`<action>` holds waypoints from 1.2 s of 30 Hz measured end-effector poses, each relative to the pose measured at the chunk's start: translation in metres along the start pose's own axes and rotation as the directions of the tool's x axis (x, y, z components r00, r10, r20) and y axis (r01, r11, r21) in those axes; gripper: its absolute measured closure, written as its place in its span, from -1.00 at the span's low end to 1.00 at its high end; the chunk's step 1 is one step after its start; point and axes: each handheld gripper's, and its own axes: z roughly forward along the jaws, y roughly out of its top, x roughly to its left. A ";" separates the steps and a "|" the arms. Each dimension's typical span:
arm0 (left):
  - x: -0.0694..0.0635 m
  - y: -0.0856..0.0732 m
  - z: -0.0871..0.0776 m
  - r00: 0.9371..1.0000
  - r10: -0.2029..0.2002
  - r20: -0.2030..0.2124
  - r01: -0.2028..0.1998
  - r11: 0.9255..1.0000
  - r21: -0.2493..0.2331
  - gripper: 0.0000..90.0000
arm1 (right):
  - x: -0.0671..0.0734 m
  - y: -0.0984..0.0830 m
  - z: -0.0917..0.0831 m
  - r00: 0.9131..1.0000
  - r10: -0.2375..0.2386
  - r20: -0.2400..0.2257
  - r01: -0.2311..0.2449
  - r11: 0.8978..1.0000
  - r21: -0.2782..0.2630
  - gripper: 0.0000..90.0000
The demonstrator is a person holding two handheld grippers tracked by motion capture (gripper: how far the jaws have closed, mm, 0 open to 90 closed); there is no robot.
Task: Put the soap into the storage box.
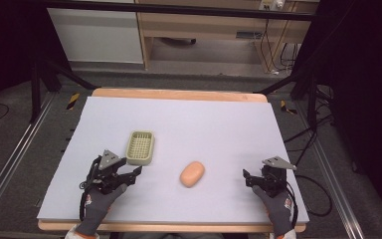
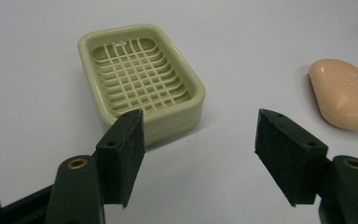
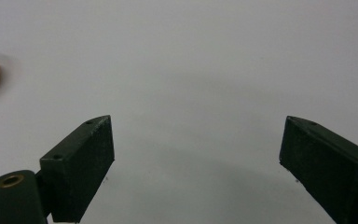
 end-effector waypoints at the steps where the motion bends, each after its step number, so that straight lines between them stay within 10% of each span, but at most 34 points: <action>1: -0.002 0.000 0.001 1.000 -0.005 0.003 0.005 1.000 -0.005 -0.28 | 0.000 0.000 0.000 1.000 0.001 0.001 -0.001 1.000 -0.001 -0.77; 36: -0.036 0.038 0.018 0.995 0.062 0.073 -0.061 0.998 -0.018 -0.33 | -0.006 0.006 -0.007 0.999 0.040 0.019 -0.039 0.999 -0.024 -0.82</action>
